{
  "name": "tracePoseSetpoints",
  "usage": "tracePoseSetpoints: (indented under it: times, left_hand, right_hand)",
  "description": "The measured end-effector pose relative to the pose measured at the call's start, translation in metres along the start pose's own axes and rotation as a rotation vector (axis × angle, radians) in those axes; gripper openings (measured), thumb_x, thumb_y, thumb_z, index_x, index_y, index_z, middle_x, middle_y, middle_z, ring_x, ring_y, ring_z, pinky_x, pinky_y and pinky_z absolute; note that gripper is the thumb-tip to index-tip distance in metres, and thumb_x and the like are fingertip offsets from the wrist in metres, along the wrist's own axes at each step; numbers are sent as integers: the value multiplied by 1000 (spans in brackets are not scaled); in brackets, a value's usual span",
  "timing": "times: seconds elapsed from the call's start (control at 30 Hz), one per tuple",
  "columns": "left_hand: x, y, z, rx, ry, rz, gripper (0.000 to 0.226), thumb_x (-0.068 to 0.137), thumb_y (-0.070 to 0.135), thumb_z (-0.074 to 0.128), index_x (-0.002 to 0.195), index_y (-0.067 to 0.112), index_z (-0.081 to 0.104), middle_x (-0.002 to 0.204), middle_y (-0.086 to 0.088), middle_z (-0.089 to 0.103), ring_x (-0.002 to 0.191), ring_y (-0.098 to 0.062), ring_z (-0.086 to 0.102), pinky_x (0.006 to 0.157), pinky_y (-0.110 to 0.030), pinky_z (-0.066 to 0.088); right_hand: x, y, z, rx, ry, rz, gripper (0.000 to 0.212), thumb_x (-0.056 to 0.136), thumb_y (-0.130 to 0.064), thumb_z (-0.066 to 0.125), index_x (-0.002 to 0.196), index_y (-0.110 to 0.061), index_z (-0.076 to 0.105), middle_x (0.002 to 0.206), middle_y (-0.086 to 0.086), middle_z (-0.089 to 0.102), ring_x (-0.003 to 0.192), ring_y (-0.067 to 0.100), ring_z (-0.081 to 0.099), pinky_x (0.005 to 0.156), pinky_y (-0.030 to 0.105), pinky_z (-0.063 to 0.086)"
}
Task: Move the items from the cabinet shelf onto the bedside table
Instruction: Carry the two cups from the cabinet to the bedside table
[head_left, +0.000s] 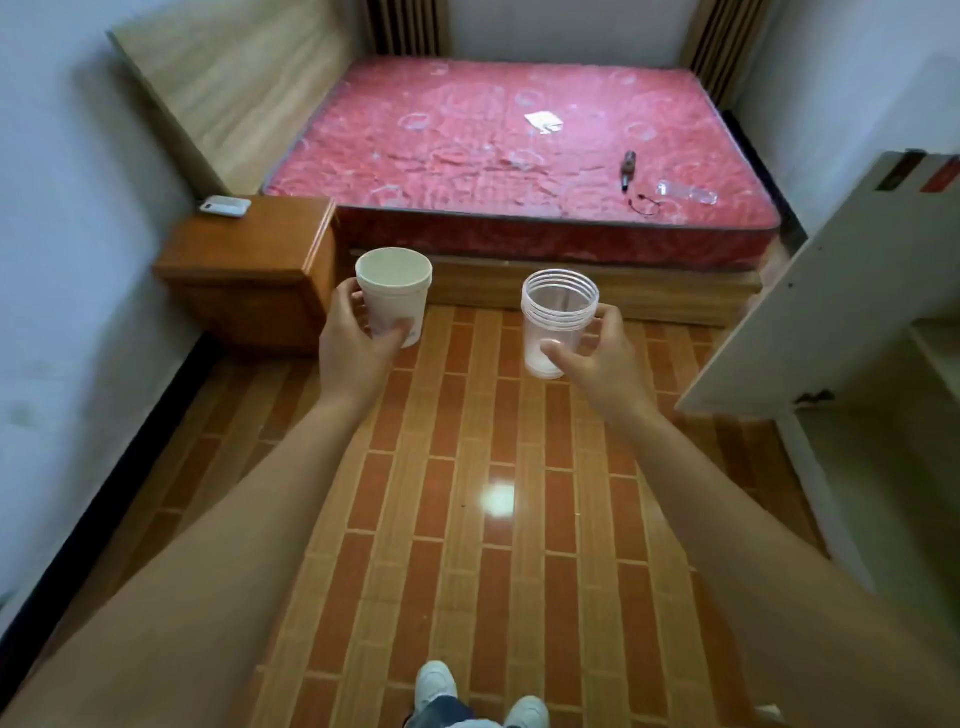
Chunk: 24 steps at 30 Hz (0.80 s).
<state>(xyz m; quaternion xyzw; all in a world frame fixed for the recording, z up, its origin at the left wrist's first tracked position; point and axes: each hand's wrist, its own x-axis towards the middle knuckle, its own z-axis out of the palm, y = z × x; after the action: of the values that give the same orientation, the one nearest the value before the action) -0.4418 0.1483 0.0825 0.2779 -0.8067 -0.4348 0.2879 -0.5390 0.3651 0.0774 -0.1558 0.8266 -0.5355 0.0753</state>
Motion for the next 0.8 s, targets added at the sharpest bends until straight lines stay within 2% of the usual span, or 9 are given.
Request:
tracePoseSetpoints:
  times: [0.07, 0.17, 0.27, 0.43, 0.53, 0.63, 0.8]
  left_hand:
    - [4, -14, -22, 11, 53, -52, 63, 79, 21, 71, 133, 12, 39, 131, -6, 51, 115, -15, 48, 84, -19, 37]
    - [10, -34, -50, 8, 108, -90, 63, 78, 20, 72, 132, 12, 39, 128, -5, 53, 113, -15, 49, 79, -16, 37]
    - [18, -53, -72, 10, 135, -103, 63, 77, 19, 73, 131, 11, 40, 127, -5, 53, 107, -11, 49, 76, -14, 39]
    - [36, -79, -94, -1, 159, -122, 64, 77, 19, 74, 131, 13, 40, 126, -4, 53, 108, -13, 51, 81, -20, 40]
    - [48, -90, -99, -4, 154, -121, 64, 77, 19, 73, 131, 12, 39, 126, -4, 53, 107, -12, 50, 80, -19, 40]
    - [61, -98, -100, -10, 146, -128, 63, 78, 17, 73, 131, 12, 39, 127, -4, 52, 106, -9, 47, 80, -18, 39]
    - [86, -110, -90, -9, 131, -151, 64, 79, 20, 72, 132, 14, 37, 127, -1, 50, 105, -7, 45, 72, -6, 36]
  right_hand:
    - [6, -10, 25, 5, -60, -18, 54, 80, -20, 70, 124, -12, 39, 110, -4, 55, 97, 10, 57, 74, 19, 47]
    - [14, -23, 59, -23, -121, -53, 56, 81, -23, 69, 126, -13, 38, 111, -5, 53, 97, 9, 53, 66, 10, 40]
    - [21, -33, 87, -41, -161, -77, 57, 81, -26, 69, 127, -13, 37, 112, -4, 53, 97, 9, 52, 66, 11, 38]
    - [35, -44, 122, -19, -192, -85, 56, 82, -25, 68, 127, -15, 37, 111, -6, 54, 97, 7, 53, 65, 11, 40]
    - [43, -47, 135, -17, -183, -87, 57, 81, -25, 69, 127, -15, 37, 114, -6, 53, 101, 8, 53, 68, 11, 40]
    - [52, -46, 145, -13, -177, -68, 59, 81, -26, 69, 128, -15, 36, 115, -5, 53, 103, 10, 54, 76, 18, 44]
    - [74, -42, 154, -28, -174, -54, 59, 82, -26, 68, 129, -15, 35, 114, -6, 53, 102, 10, 54, 79, 22, 46]
